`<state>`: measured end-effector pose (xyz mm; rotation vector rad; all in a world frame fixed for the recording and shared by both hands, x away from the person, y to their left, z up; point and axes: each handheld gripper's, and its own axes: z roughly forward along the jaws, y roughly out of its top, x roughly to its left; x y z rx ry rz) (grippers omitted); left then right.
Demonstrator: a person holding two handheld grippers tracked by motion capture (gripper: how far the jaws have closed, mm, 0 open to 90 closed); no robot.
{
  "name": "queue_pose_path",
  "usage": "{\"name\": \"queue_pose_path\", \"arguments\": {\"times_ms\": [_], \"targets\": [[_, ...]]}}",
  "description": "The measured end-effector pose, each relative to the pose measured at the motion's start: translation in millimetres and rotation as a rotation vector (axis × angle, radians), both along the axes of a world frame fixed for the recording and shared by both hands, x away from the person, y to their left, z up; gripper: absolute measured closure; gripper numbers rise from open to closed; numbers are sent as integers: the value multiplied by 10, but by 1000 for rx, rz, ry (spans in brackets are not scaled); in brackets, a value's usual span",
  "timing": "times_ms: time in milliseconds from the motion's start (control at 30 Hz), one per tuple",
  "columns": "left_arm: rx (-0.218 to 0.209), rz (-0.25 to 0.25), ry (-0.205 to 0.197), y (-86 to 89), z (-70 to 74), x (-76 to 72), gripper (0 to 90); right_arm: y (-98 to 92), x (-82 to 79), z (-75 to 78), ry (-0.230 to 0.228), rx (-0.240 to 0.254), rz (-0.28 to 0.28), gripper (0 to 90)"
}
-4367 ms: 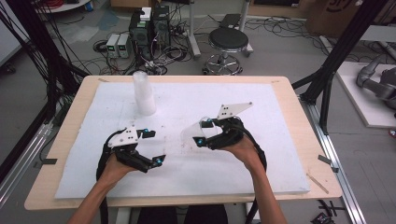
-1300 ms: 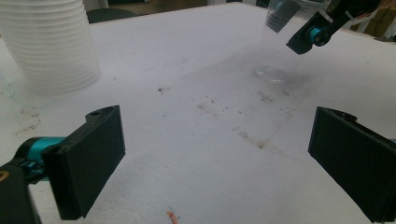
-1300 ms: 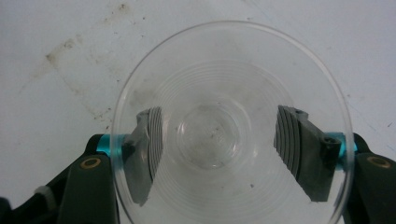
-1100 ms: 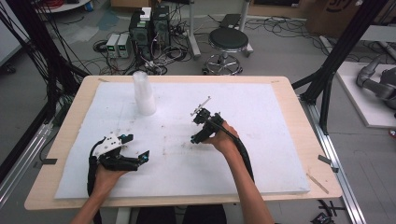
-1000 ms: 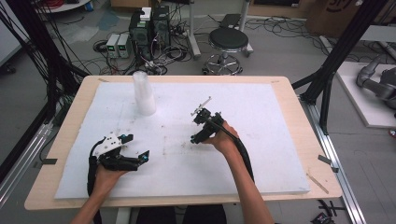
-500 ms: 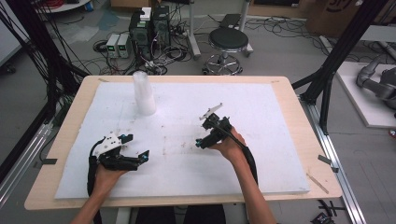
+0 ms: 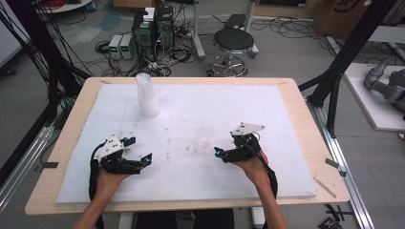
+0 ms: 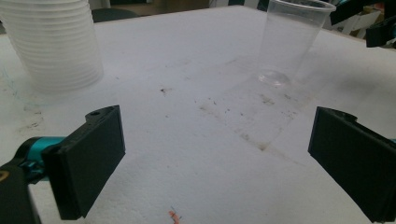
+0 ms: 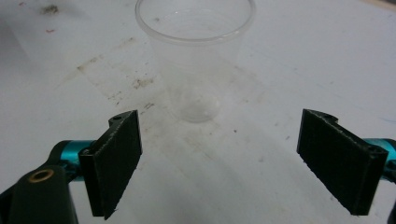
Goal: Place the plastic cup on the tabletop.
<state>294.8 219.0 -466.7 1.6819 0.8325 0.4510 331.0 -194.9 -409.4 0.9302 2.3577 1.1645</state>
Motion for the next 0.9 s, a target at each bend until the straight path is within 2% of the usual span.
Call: {"name": "queue_pose_path", "arguments": {"times_ms": [33,133,233,400,533,700,900], "targets": [[-1,-3,2,4,0,2,38,-68,-36,-32,-25,25,-7,137],[-9,5,4,4,-1,0,38,-202,-96,-113,-56,60,-33,138],[-6,8,-7,7,0,-8,38,-365,-130,-195,-46,117,-67,138],[-7,5,-7,11,-1,-5,38,-529,-174,-260,-81,160,-105,138],[-25,3,-1,26,-2,-4,38,-560,-190,-276,-118,169,-112,138],[-20,3,-13,24,-2,-12,38,-586,-216,-310,-168,188,-127,138],[-13,3,-21,20,-1,-21,38,-592,-206,-355,-157,188,-147,138]]}}
